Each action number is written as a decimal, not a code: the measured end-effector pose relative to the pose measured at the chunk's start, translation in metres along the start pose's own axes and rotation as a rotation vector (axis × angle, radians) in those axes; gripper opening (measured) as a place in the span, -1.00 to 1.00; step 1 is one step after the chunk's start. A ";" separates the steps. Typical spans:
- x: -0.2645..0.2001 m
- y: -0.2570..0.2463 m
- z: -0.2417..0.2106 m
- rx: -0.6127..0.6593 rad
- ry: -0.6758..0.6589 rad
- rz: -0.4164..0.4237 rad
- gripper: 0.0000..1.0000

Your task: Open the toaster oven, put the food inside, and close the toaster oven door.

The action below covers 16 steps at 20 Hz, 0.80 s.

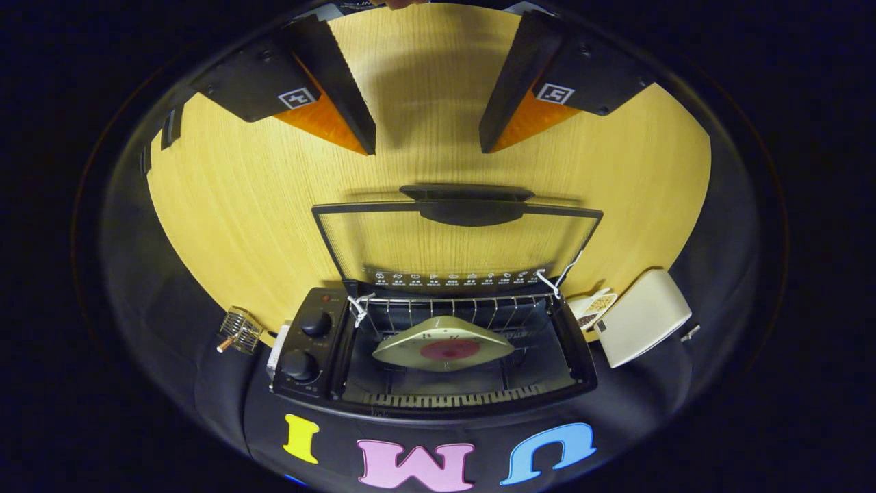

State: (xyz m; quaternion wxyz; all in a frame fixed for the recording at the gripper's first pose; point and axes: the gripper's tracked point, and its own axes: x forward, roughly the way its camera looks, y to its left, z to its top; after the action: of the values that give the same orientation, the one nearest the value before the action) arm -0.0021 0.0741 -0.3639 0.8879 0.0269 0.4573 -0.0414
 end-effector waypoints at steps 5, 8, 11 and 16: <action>0.022 0.006 0.005 0.003 0.007 0.009 1.00; 0.029 0.008 0.015 0.060 -0.002 0.011 1.00; 0.030 0.011 0.018 0.003 0.003 -0.001 0.98; 0.011 0.016 0.033 -0.044 -0.049 0.010 0.98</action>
State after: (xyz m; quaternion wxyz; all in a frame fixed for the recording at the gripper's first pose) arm 0.0329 0.0865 -0.3534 0.8994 0.0084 0.4363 -0.0275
